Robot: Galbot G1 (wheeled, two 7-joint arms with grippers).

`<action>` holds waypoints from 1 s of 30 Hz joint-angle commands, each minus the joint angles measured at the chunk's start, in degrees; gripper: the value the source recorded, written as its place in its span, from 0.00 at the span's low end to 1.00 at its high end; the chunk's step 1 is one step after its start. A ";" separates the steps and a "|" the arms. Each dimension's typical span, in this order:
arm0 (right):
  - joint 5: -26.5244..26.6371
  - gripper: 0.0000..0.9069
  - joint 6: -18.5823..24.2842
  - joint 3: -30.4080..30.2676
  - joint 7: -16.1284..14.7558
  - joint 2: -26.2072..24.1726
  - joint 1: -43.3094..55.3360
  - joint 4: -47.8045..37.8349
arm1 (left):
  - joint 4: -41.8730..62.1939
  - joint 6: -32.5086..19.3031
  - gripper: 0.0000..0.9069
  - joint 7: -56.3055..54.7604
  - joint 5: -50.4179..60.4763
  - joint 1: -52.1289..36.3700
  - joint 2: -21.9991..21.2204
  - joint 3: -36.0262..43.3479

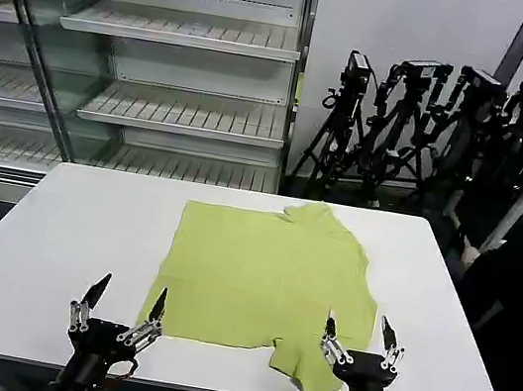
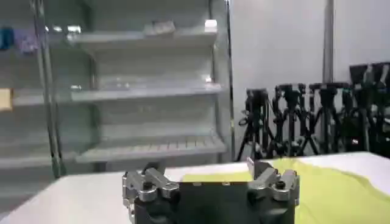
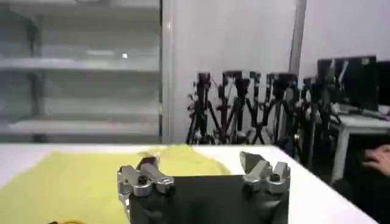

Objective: Fold and organize the clothes.

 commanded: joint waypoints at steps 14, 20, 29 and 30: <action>-1.03 1.00 -4.66 -1.29 0.71 1.12 -3.50 -4.96 | 12.17 13.22 1.00 -1.58 -4.71 -9.98 6.72 1.55; -1.60 1.00 -5.48 -2.03 0.97 1.29 -4.28 -5.48 | 14.34 13.17 1.00 -1.77 -4.54 -10.77 7.58 2.79; 0.03 0.71 -5.70 -2.50 1.08 1.83 -5.40 -5.64 | 16.76 13.14 0.02 -1.80 -5.70 -11.93 7.49 4.24; 0.24 0.61 -5.71 -2.52 1.08 1.82 -5.44 -5.56 | 16.88 13.15 0.02 -1.84 -5.86 -11.98 7.45 4.34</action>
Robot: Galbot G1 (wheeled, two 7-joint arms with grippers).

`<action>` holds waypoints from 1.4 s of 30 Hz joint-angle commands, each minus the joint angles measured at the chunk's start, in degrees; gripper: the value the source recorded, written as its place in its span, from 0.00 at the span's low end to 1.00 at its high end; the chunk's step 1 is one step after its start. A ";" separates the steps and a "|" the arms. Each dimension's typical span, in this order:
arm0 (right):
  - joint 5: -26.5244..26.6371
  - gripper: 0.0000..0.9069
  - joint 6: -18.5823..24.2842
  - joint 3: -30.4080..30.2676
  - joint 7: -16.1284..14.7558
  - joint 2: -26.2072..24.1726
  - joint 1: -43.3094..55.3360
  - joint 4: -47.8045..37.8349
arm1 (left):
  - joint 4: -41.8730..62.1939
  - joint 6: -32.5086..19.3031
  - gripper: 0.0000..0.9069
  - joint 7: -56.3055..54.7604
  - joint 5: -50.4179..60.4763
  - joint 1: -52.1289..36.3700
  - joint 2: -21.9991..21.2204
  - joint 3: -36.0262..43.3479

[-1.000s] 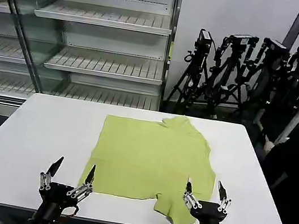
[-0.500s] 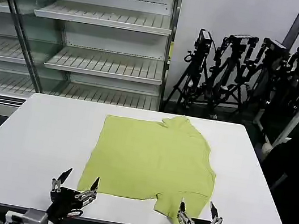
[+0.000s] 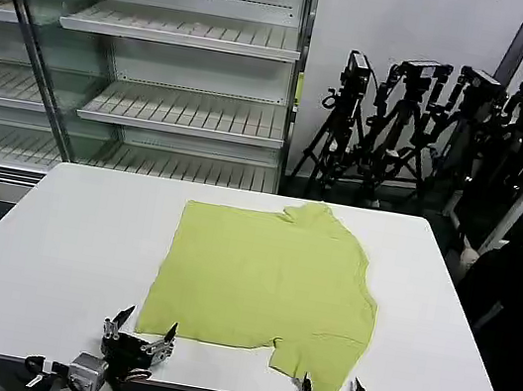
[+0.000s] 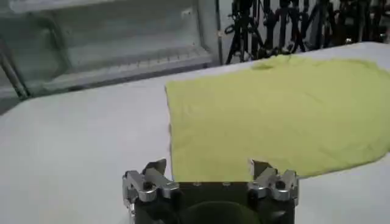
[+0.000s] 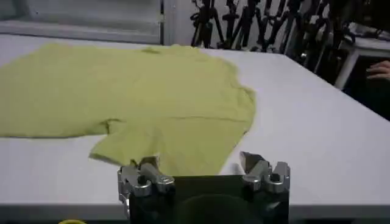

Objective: Fold and organize the clothes.

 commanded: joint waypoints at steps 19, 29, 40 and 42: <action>1.90 0.00 1.71 -0.15 -0.37 -0.40 -2.28 3.03 | 2.14 0.97 0.02 -0.77 -4.40 0.41 -0.28 -0.17; -1.39 0.00 6.43 -1.27 0.75 -1.78 -8.46 11.84 | -6.50 -0.02 0.02 -1.65 -5.05 3.72 -1.58 -1.42; 1.26 0.00 7.83 0.38 0.70 -2.41 -5.09 15.18 | -14.75 -1.10 0.02 -2.88 -0.86 10.08 -4.11 -2.04; 3.20 0.00 7.92 1.20 0.73 -2.63 -2.30 13.85 | -14.87 -1.05 0.02 -2.65 -1.44 9.28 -3.58 -2.59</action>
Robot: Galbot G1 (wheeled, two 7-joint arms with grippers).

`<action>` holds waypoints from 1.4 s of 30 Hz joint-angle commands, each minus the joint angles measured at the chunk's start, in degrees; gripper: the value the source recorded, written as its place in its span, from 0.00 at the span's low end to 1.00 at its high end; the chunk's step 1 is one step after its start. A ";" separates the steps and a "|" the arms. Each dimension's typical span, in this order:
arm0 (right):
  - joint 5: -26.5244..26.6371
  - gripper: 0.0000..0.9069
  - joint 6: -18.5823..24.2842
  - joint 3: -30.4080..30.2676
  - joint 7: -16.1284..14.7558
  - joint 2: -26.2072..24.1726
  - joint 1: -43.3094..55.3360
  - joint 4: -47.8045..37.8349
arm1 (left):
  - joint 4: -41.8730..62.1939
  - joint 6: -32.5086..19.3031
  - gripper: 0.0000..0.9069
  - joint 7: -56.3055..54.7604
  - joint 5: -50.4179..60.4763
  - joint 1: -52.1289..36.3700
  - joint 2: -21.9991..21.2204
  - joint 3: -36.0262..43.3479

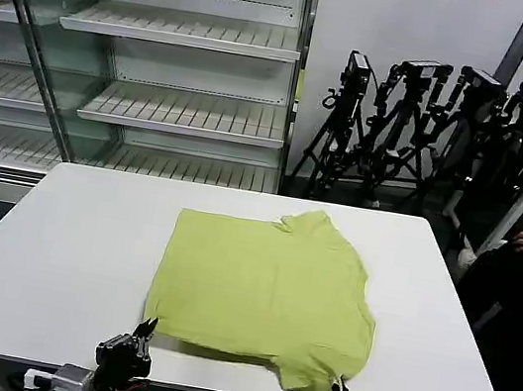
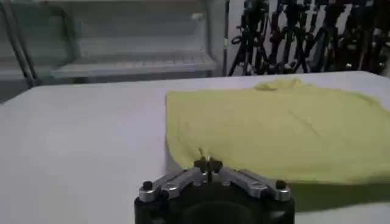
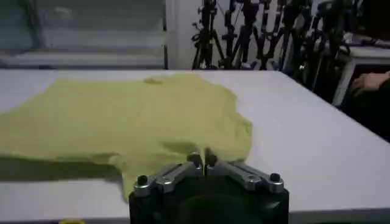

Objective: Fold and organize the clothes.

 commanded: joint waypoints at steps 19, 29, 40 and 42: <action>18.85 0.00 -4.11 3.09 1.50 -11.90 22.14 -10.38 | 5.56 -0.01 0.02 2.77 -1.97 -8.62 6.35 0.90; 24.04 0.00 -7.12 2.30 2.40 -14.65 29.60 -15.18 | 10.39 0.94 0.02 4.26 -3.08 -16.30 9.74 1.79; 24.84 0.00 -7.08 0.85 3.23 -14.39 33.75 -20.74 | 14.62 1.50 0.02 4.63 -4.60 -23.02 10.80 2.93; 24.29 0.00 -6.91 0.51 3.32 -13.87 34.30 -21.62 | 15.45 1.52 0.02 4.66 -4.47 -23.96 10.90 3.61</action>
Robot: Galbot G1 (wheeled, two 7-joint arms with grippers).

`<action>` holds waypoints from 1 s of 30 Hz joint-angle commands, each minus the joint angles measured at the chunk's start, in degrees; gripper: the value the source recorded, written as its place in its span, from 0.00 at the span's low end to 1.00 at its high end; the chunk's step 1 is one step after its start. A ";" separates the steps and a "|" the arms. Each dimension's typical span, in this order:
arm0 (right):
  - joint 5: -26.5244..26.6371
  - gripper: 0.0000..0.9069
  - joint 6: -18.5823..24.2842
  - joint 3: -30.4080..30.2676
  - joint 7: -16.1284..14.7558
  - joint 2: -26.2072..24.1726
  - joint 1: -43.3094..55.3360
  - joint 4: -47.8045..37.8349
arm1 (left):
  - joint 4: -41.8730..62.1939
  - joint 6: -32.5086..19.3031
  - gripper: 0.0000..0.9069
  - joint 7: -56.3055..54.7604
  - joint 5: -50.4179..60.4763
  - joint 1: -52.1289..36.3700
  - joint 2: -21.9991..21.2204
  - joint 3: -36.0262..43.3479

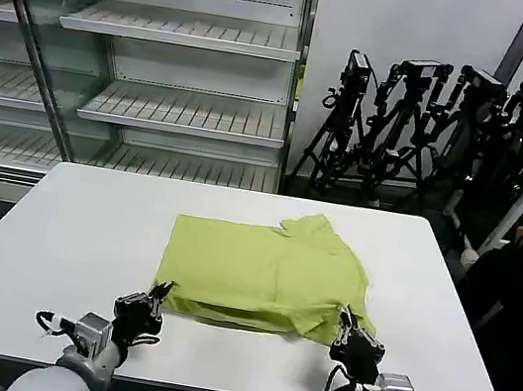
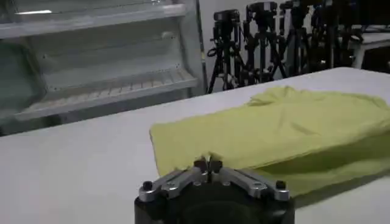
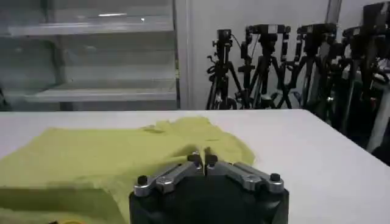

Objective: Fold and organize the clothes.

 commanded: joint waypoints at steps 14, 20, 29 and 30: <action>-0.97 0.00 2.37 -2.36 0.27 0.61 7.44 -9.72 | 6.89 0.14 0.04 -0.13 2.89 -7.38 -0.31 3.95; -2.56 0.00 3.13 -2.71 1.54 1.67 8.33 -12.15 | 9.04 0.12 0.08 -0.16 3.41 -7.82 -0.79 4.79; -5.60 1.00 2.10 -2.65 0.04 2.51 5.58 -11.12 | 8.98 -0.83 1.00 -0.33 3.79 -7.69 -1.99 5.03; -5.64 1.00 2.33 -2.41 -0.20 2.57 4.93 -10.60 | 8.68 -0.96 1.00 -0.33 3.86 -7.43 -2.06 4.88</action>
